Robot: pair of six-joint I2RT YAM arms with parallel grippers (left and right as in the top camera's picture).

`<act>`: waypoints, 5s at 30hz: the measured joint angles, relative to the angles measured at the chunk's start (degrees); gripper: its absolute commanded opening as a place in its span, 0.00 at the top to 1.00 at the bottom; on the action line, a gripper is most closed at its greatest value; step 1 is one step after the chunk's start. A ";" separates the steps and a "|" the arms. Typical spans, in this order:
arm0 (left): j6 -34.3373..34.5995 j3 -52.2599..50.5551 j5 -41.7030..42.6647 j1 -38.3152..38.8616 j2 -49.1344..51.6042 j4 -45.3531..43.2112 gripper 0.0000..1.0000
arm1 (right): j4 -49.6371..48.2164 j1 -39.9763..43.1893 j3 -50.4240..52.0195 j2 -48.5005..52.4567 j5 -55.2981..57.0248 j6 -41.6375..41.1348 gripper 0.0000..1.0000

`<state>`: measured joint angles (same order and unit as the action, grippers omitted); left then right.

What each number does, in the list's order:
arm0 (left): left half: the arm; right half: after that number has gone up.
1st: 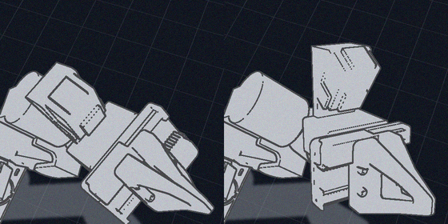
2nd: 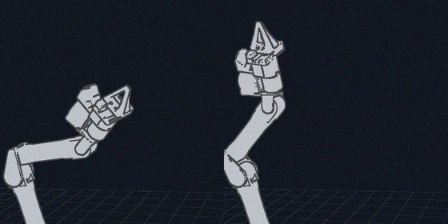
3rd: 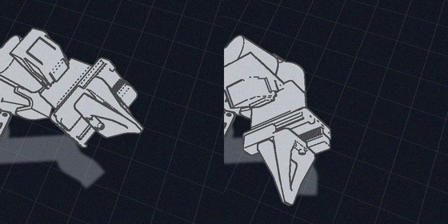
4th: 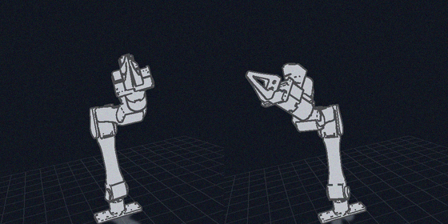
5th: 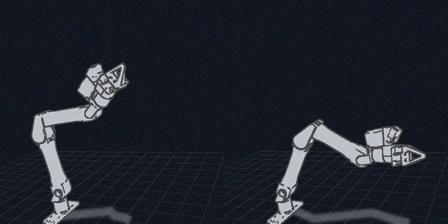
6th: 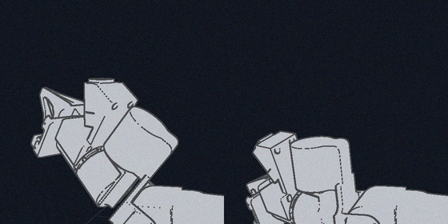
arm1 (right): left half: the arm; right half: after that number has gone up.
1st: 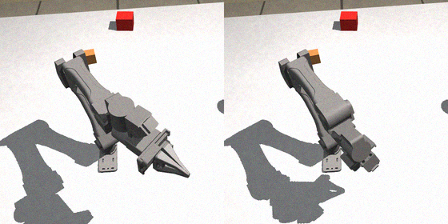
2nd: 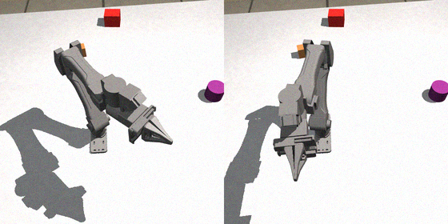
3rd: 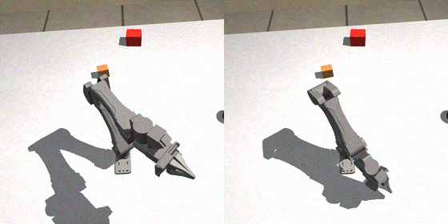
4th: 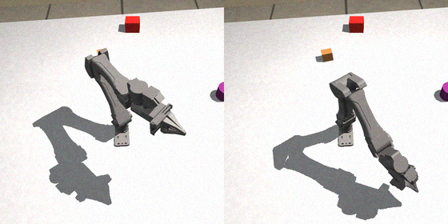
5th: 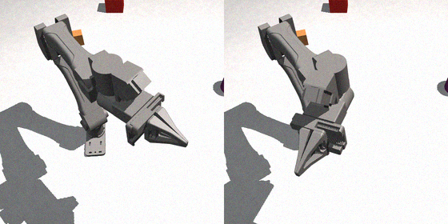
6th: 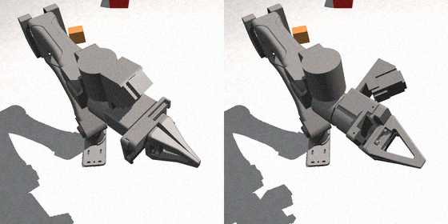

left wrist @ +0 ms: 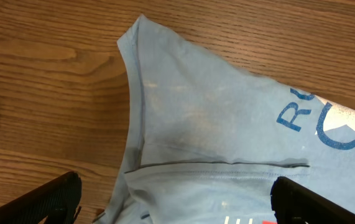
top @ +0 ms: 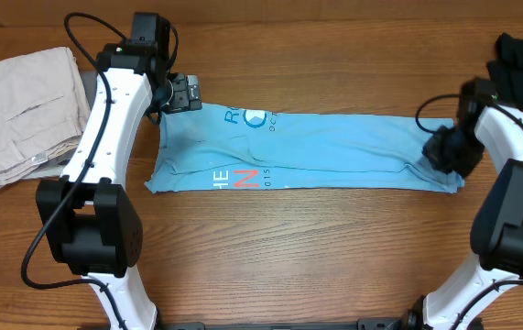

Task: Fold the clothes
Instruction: 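Move the right gripper to the strip's right end and grasp it, then lift the right end and fold it leftward over the strip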

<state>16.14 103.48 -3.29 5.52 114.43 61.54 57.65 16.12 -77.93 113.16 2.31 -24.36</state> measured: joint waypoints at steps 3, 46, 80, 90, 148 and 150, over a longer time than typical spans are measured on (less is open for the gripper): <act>0.00 0.02 0.00 0.00 0.00 -0.02 0.00 | 0.00 1.99 1.86 0.00 0.09 0.22 0.96; 0.00 0.02 0.00 0.00 0.00 0.00 0.00 | -1.88 3.04 -10.88 6.91 3.69 23.32 0.44; 0.00 0.00 0.00 0.00 0.00 0.00 0.00 | -12.57 5.53 -3.74 5.92 -3.61 27.58 0.51; 0.00 0.00 0.00 0.00 0.00 -0.02 0.00 | -11.96 5.49 -3.69 5.92 -5.07 27.78 0.89; 0.00 0.00 0.00 0.00 0.00 0.00 0.00 | 22.12 -20.61 -38.66 7.13 -28.85 22.93 0.96; 0.00 0.00 0.00 0.00 0.00 -0.02 0.00 | 20.98 -23.04 -37.33 7.13 -28.83 23.02 0.96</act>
<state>16.14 103.48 -3.29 5.52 114.43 61.52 78.63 -6.92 -115.26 120.29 -26.52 -1.34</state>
